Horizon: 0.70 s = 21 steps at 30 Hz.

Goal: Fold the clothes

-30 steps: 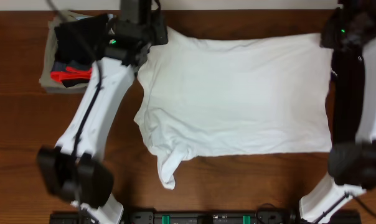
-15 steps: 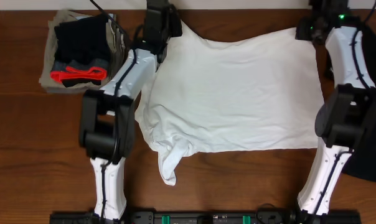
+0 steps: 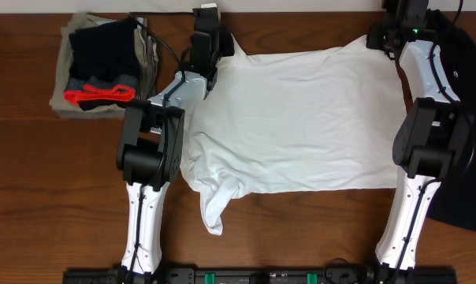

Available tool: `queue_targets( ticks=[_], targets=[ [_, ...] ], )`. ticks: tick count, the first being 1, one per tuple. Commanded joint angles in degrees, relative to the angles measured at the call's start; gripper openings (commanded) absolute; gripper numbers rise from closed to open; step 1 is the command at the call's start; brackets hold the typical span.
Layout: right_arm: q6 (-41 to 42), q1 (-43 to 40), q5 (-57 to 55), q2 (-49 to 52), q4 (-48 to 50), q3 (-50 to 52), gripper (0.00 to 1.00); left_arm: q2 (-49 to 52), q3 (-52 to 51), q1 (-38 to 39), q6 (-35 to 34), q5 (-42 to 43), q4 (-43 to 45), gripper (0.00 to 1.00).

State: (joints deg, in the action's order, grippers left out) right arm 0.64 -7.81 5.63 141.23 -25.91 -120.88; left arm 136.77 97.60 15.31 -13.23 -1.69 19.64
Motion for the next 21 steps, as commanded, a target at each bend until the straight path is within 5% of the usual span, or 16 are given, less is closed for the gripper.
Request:
queue_targets(
  ticks=[1,10,14,17,21],
  targets=[
    [0.15,-0.5,0.2,1.16,1.99,-0.17,0.19,0.37,1.42,-0.13,3.61,-0.44,0.46,0.06],
    [0.15,-1.81,0.26,1.05,4.24,-1.18,0.4,-0.5,12.76,-0.13,7.54,-0.13,-13.35,0.17],
    [0.15,-2.14,1.84,0.26,1.38,-1.88,0.63,-1.11,18.51,-0.13,8.37,-0.15,-24.5,0.6],
    [0.15,-2.12,3.48,-0.9,-2.6,-1.92,0.69,-2.01,21.38,-0.55,8.76,-0.2,-36.5,0.71],
    [0.15,-2.08,6.1,-1.51,-9.11,-1.92,0.67,-2.86,21.57,-1.57,8.74,-0.17,-48.28,0.71]
  ],
)
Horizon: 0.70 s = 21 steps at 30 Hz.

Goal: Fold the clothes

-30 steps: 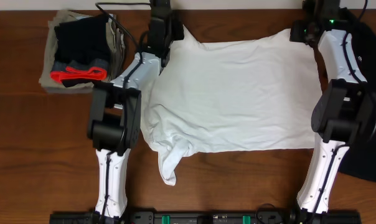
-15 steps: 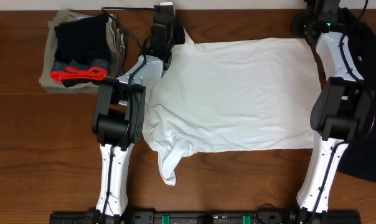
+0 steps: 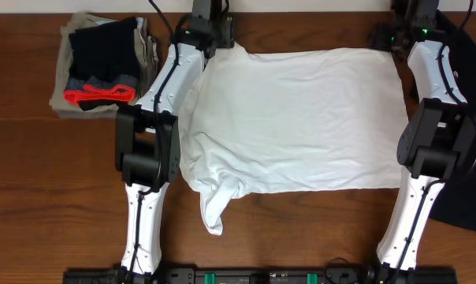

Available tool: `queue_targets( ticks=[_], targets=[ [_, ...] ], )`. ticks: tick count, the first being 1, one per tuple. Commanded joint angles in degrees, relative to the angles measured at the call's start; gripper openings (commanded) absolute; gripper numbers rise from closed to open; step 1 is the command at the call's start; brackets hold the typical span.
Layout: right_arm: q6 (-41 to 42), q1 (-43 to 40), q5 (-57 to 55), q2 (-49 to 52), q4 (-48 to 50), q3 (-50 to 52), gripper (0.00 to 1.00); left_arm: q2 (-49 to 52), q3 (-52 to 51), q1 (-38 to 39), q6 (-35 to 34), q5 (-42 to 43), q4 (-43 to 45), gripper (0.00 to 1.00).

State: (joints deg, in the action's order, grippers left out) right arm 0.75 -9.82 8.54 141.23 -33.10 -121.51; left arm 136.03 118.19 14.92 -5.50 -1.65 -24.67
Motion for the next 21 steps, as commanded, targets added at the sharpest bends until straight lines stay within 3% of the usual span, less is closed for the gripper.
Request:
queue_targets(
  ticks=[1,3,7,10,21],
  targets=[
    [0.04,-0.04,4.0,-1.51,-3.41,-1.29,0.66,-2.12,0.98,-1.46,1.01,-0.22,-6.58,0.71],
    [0.04,0.04,4.61,-1.51,-6.73,-1.29,0.59,-2.1,0.92,-2.19,0.98,-0.22,-11.76,0.65],
    [0.04,0.26,4.81,-1.51,-10.99,-1.29,0.32,-2.1,0.92,-3.89,0.96,-0.24,-19.71,0.29],
    [0.04,0.35,5.29,-1.51,-13.16,-1.27,0.2,-2.08,0.81,-5.18,0.09,-0.22,-25.11,0.07],
    [0.07,1.38,5.46,-1.51,-14.53,-1.27,0.16,-1.86,-4.5,-7.21,-3.17,0.87,-25.92,0.06]
  ],
)
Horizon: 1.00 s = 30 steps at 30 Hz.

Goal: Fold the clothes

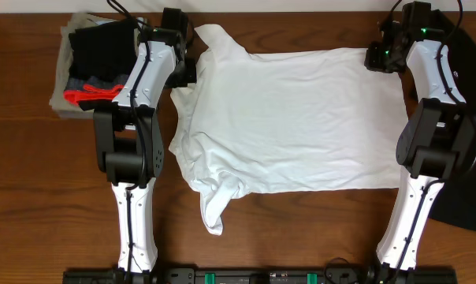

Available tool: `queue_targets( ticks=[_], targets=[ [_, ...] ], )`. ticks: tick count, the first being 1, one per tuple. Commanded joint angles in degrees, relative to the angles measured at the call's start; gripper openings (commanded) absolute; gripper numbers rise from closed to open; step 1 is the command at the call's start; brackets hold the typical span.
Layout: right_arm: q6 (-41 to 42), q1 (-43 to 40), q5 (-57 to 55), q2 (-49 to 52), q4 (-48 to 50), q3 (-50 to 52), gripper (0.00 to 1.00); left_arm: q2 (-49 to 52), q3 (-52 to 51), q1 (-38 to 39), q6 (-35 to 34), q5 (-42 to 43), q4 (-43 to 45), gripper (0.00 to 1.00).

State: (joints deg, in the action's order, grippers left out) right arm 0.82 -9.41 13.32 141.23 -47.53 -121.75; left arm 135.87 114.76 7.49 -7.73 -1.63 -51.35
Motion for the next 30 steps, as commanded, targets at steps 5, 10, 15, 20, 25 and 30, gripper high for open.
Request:
queue_targets(
  ticks=[5,10,15,20,25,30],
  targets=[
    [0.0,1.64,0.68,-1.51,-0.07,-1.03,0.16,-1.11,-2.08,0.17,-0.92,1.01,5.27,0.06],
    [-0.02,1.64,0.66,-1.51,-0.26,-1.03,0.18,0.37,-2.1,-0.35,-0.92,0.98,8.46,0.07],
    [-0.02,1.51,0.66,-1.51,-0.57,-1.03,0.19,1.99,-2.1,-1.6,-0.92,1.01,9.99,0.08],
    [-0.04,1.49,0.66,-1.51,-0.79,-1.03,0.23,3.48,-2.1,-2.73,-0.92,1.03,12.24,0.09],
    [-0.07,1.44,0.63,-1.51,-1.25,-1.03,0.27,5.22,-2.1,-2.97,-0.92,1.05,15.17,0.09],
    [-0.04,1.44,0.63,-1.51,-1.36,-1.03,0.29,5.75,-2.1,-2.93,-0.9,1.05,15.89,0.09]
  ],
)
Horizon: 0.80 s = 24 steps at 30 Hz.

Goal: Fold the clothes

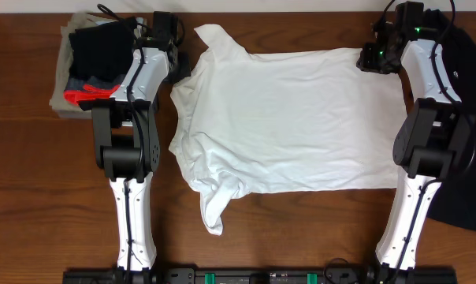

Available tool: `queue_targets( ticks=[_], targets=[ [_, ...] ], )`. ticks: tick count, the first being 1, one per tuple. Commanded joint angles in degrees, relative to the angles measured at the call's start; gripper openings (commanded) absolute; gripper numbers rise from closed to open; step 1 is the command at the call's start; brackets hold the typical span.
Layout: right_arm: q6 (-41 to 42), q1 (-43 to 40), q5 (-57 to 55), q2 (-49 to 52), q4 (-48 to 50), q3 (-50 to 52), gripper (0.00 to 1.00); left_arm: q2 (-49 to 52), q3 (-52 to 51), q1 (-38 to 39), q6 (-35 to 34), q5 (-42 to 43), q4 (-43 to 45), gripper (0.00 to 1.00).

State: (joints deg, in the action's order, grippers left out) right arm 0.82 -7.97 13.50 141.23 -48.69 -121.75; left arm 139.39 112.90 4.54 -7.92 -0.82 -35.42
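A white T-shirt [293, 118] lies spread flat across the middle of the wooden table [33, 197]. Its lower left part is bunched, with a fold trailing toward the front [214, 213]. My left gripper [179, 69] sits just off the shirt's upper left edge, beside the sleeve [214, 38], and holds no cloth. At the shirt's upper right corner is my right gripper [370, 57], low over the hem. Its fingers are too dark and small to read from overhead.
A stack of folded clothes [96, 63] stands at the back left: a dark garment with a red strip [96, 95] on grey cloth. A dark garment [466, 158] hangs over the right edge. The arm bases stand at the front.
My left gripper has shifted slightly left and back, away from the shirt's edge. The right gripper has moved a little left along the top right corner. The shirt lies as before.
Both grippers were at the shirt's top corners, with the top edge uneven. Then they stood farther back, with the top edge pulled straight. Then the left gripper was off the shirt to its left, the sleeve lying free, and it now stands slightly farther away.
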Motion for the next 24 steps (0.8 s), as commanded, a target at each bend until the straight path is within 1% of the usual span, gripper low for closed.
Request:
queue_targets(
  ticks=[1,5,8,14,15,17,18,24],
  targets=[
    [-0.07,0.0,0.46,-1.51,-0.2,-1.03,0.3,2.23,-0.24,0.02,-0.7,0.22,0.13,0.09],
    [-0.07,0.0,0.46,-1.51,-0.2,-1.03,0.31,2.14,-0.11,0.02,0.5,0.22,0.04,0.09],
    [-0.72,0.0,0.46,-1.51,-0.24,-1.03,0.32,0.74,1.36,0.02,1.53,0.22,-2.75,0.06],
    [-0.63,0.0,0.5,-1.51,-0.57,-1.03,0.34,-7.23,1.99,0.02,1.46,0.52,-6.71,0.06],
    [-0.63,0.04,0.5,-1.51,-0.63,-1.03,0.34,-8.44,1.99,0.04,1.49,1.4,-7.15,0.14],
    [-0.2,0.2,0.5,-1.51,-0.68,-1.03,0.34,-10.64,1.99,0.2,1.49,3.06,-8.48,0.22],
    [0.11,0.31,0.55,-1.51,-0.68,-1.03,0.34,-11.56,1.99,0.2,1.49,3.72,-9.49,0.24],
    [0.55,0.79,0.94,-1.51,-0.94,-1.03,0.34,-11.45,1.88,0.44,1.44,8.5,-15.54,0.25]
  ],
)
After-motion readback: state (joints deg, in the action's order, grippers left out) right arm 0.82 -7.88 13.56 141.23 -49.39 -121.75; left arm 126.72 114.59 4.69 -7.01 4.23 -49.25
